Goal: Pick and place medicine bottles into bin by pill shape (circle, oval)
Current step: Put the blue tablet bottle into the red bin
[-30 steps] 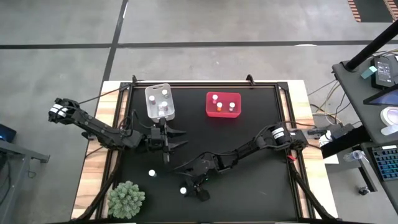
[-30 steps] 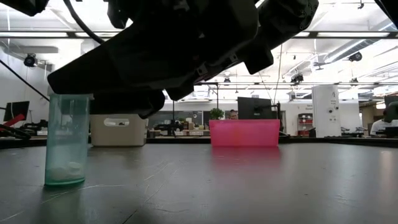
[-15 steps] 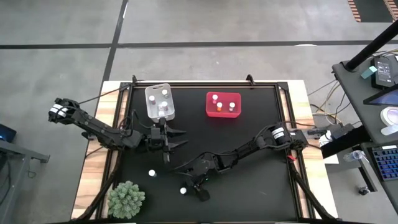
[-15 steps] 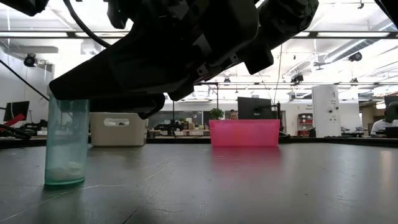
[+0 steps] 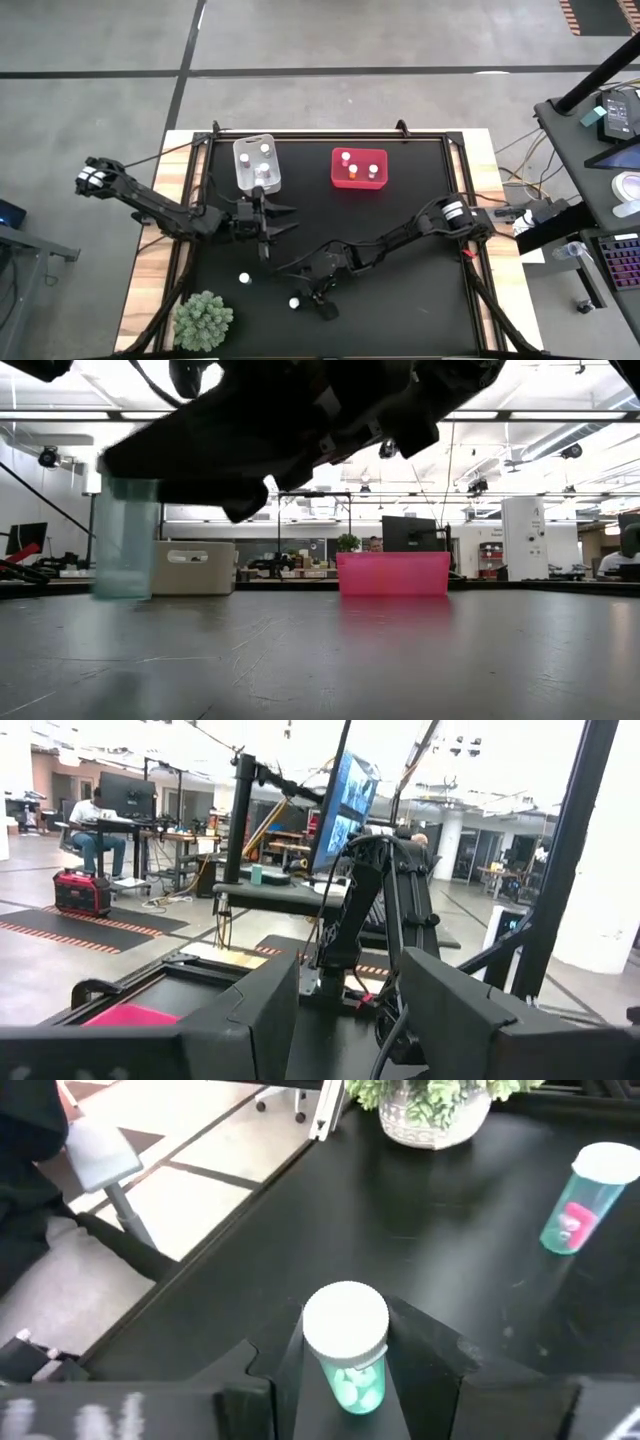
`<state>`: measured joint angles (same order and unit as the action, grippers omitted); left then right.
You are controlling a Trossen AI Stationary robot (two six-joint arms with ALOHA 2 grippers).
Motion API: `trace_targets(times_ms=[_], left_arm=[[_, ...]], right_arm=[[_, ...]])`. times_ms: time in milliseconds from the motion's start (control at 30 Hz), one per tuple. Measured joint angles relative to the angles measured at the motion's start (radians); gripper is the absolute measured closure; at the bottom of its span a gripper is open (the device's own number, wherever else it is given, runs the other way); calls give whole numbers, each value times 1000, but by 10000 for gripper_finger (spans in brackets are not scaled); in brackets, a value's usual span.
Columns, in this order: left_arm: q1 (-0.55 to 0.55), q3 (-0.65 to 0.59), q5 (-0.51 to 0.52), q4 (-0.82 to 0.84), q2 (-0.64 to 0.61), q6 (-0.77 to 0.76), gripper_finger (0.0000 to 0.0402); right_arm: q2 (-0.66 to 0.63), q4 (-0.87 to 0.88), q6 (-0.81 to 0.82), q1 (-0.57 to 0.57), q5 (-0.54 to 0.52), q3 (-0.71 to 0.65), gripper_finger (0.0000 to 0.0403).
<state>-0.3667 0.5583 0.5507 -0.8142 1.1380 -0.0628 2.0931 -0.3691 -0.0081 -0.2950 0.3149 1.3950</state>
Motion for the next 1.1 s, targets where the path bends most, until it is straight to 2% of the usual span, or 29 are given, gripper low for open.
trace_targets(times_ms=[167,433,633,900,1100], left_arm=[[0,0,1,2,-34,35,240],[0,0,5,6,-77,143,240],[0,0,8,12,-105,216,240],[1,0,32,11,-129,341,240],[16,0,62,22,-138,423,240]], right_arm=[[-79,112,-77,4,-6,-10,283],[-291,326,-176,45,-83,-60,282],[-475,357,-166,125,-84,-168,283],[-680,356,-106,268,-204,-352,282],[-784,325,-20,418,-246,-480,283]])
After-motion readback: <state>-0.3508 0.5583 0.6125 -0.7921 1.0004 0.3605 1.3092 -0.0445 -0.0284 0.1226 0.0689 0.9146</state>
